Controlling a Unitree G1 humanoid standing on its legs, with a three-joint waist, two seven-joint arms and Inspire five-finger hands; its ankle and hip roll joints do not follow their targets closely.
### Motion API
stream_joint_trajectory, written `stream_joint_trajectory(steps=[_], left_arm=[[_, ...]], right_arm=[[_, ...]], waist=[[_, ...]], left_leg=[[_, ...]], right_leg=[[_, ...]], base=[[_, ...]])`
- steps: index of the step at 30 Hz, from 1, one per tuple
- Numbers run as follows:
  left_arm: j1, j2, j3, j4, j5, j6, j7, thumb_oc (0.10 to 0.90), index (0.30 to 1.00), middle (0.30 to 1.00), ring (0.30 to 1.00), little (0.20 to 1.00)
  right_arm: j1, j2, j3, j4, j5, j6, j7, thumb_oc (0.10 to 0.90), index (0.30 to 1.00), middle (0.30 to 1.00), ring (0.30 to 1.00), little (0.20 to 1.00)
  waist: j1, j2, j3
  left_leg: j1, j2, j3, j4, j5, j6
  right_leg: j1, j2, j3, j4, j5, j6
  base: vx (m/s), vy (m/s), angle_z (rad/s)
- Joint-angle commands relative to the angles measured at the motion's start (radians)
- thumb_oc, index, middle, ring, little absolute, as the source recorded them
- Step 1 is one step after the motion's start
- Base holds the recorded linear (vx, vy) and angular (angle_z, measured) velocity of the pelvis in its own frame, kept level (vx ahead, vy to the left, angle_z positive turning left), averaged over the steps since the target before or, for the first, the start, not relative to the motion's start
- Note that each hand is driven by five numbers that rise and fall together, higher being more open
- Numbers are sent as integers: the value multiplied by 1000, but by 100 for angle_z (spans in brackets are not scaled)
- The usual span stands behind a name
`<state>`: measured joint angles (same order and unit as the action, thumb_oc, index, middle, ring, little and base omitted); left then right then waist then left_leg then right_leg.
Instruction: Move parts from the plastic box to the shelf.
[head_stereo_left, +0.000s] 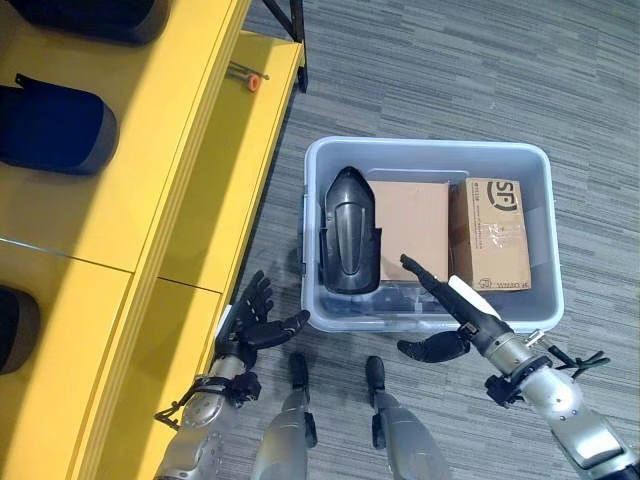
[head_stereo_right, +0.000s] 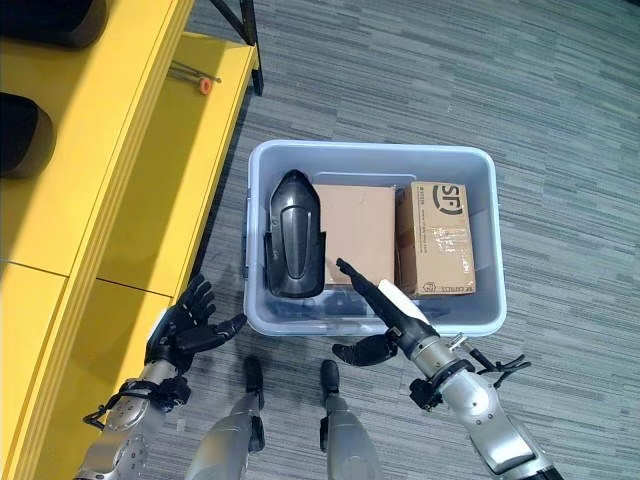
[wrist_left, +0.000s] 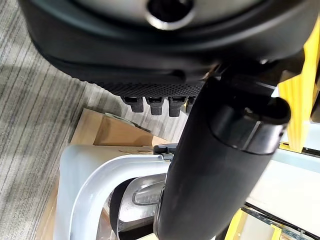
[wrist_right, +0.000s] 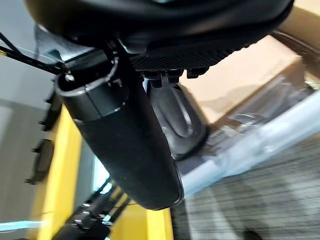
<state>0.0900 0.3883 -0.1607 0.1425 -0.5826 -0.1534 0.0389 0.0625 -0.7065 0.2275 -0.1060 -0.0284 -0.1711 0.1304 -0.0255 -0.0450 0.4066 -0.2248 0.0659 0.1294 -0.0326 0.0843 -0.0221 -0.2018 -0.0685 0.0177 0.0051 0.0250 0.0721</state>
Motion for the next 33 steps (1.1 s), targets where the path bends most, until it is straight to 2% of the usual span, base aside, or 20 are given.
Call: stream_joint_trajectory(steps=[1,6,10,17,25,33], left_arm=[[-9,52,22,-100,2,-90,6,900,1000,1000,1000,1000],[-29,47,7,-103,-4,-99,20,900,1000,1000,1000,1000],[-52,47,-12,-104,-8,-107,36,900,1000,1000,1000,1000],[-78,45,-30,-102,-13,-113,50,900,1000,1000,1000,1000],[-96,37,-56,-103,-24,-117,63,900,1000,1000,1000,1000],[-116,32,-81,-99,-29,-117,72,900,1000,1000,1000,1000]], right_arm=[[-56,10,13,-35,-47,-67,-70,900,1000,1000,1000,1000],[-121,36,49,66,-114,-52,-128,900,1000,1000,1000,1000],[-201,56,86,168,-174,-36,-185,900,1000,1000,1000,1000],[-292,89,144,305,-219,-16,-234,900,1000,1000,1000,1000],[-377,137,202,415,-233,5,-269,900,1000,1000,1000,1000],[-435,181,214,484,-203,17,-304,900,1000,1000,1000,1000]], waist=[[2,-23,-44],[10,-10,-23],[22,11,7],[32,34,47],[47,60,64],[53,77,66]], left_leg=[[-58,83,-10,56,11,-44],[-78,78,-20,69,10,-43],[-107,74,-33,96,7,-40],[-145,71,-50,132,2,-38],[-176,64,-60,147,0,-36],[-190,59,-65,157,-4,-34]], right_leg=[[-12,-119,13,29,10,83],[-22,-121,8,41,5,81],[-49,-117,4,75,-6,74],[-89,-110,1,125,-22,66],[-119,-107,-1,154,-35,62],[-132,-109,-4,165,-38,62]], base=[[0,0,0],[-13,-5,1],[-50,-12,7],[-39,-11,5],[-9,-2,3],[0,1,3]])
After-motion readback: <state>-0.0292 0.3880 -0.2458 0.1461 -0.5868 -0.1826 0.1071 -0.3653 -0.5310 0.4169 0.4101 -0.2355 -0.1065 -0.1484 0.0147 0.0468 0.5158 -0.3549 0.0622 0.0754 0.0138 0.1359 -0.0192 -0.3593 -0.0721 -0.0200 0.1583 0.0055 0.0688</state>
